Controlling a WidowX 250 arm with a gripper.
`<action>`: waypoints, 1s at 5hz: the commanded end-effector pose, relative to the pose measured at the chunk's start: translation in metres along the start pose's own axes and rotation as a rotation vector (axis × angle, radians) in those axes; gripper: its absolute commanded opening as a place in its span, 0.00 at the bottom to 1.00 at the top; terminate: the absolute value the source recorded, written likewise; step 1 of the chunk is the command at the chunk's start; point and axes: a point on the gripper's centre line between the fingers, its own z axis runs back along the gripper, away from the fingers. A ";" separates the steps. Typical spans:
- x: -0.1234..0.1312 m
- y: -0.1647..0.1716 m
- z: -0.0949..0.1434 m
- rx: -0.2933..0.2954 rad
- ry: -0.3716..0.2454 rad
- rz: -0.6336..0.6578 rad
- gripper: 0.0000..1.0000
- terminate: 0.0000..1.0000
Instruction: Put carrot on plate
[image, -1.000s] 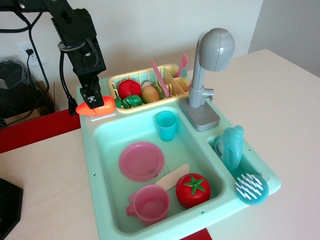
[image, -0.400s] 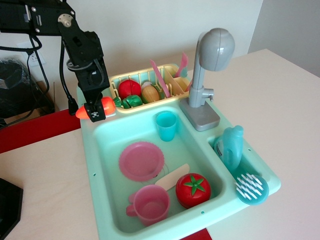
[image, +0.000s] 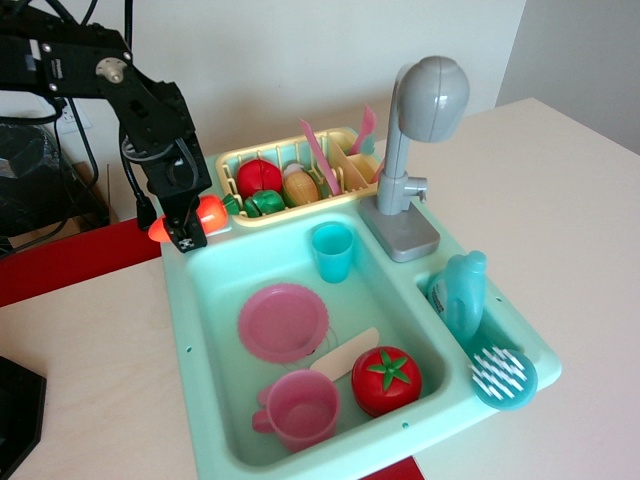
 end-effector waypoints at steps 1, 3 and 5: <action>-0.003 -0.002 0.010 0.017 -0.078 0.019 0.00 0.00; 0.016 -0.023 0.027 0.002 -0.149 -0.047 0.00 0.00; 0.051 -0.058 0.029 -0.047 -0.159 -0.114 0.00 0.00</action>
